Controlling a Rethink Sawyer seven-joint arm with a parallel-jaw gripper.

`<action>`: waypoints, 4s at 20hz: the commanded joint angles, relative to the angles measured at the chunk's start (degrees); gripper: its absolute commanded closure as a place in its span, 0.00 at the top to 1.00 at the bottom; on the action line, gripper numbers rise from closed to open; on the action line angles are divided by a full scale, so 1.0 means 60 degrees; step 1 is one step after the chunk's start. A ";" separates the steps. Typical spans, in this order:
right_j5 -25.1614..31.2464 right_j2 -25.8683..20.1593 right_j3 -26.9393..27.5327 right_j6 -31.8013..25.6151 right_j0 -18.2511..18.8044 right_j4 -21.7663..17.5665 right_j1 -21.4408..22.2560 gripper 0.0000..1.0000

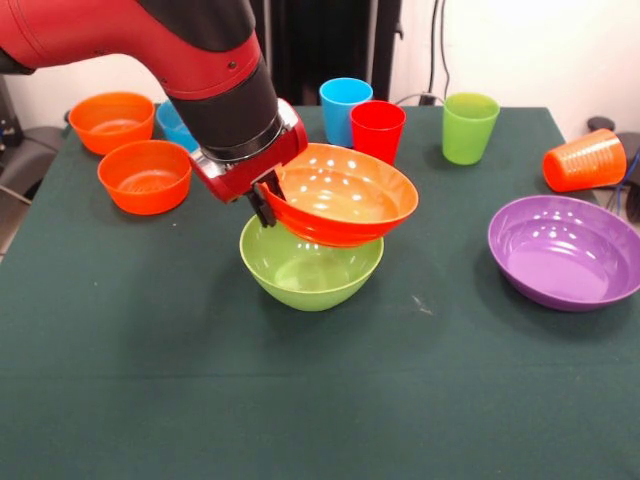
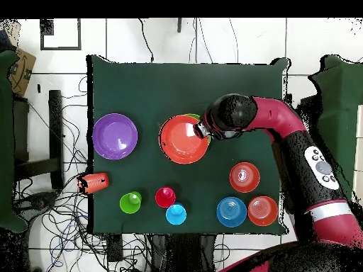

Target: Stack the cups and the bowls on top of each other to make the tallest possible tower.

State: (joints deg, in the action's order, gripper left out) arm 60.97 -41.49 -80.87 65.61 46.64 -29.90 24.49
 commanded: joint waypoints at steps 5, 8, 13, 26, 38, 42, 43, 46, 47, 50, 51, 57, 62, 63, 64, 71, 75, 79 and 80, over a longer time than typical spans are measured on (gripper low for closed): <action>-0.0166 -0.0005 0.0814 -0.0834 -0.0315 -0.0220 0.0025 0.00; 0.0160 0.0017 0.1233 -0.1105 -0.0424 -0.0288 -0.0152 0.00; 0.0935 0.0094 0.2154 -0.1509 -0.0816 -0.0414 -0.0493 0.00; 0.1386 0.0488 0.3124 -0.2013 -0.1357 -0.0844 -0.1083 0.00; 0.1549 0.0403 0.2803 -0.2117 -0.1192 -0.0625 -0.0801 0.00; 0.1622 0.0315 0.2773 -0.2181 -0.1123 -0.0539 -0.0758 0.00; 0.1643 0.0302 0.2796 -0.2187 -0.1120 -0.0524 -0.0762 0.00; 0.1888 0.0262 0.2767 -0.2224 -0.1094 -0.0455 -0.0613 0.00; 0.1963 0.0247 0.2730 -0.2241 -0.1068 -0.0429 -0.0563 0.00; 0.2126 0.0169 0.2590 -0.2223 -0.0979 -0.0349 -0.0377 0.00; 0.2158 0.0145 0.2552 -0.2213 -0.0956 -0.0327 -0.0327 0.00; 0.2102 0.0078 0.2469 -0.2186 -0.0901 -0.0389 -0.0307 0.00; 0.1559 0.0041 0.2197 -0.2438 -0.0742 -0.0592 -0.0411 0.00; 0.1527 0.0036 0.2170 -0.2489 -0.0719 -0.0614 -0.0434 0.00; 0.1523 0.0031 0.2135 -0.2528 -0.0694 -0.0624 -0.0428 0.00; 0.1576 0.0041 0.1938 -0.2613 -0.0619 -0.0720 -0.0294 0.00; 0.1562 0.0080 0.1686 -0.2503 -0.0605 -0.0758 -0.0182 0.00; 0.1631 0.0064 0.1480 -0.2408 -0.0598 -0.0708 -0.0105 0.00; 0.1665 0.0076 0.1452 -0.2381 -0.0610 -0.0715 -0.0083 0.00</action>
State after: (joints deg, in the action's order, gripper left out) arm 68.87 -41.51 -67.11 65.61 43.35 -31.63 22.78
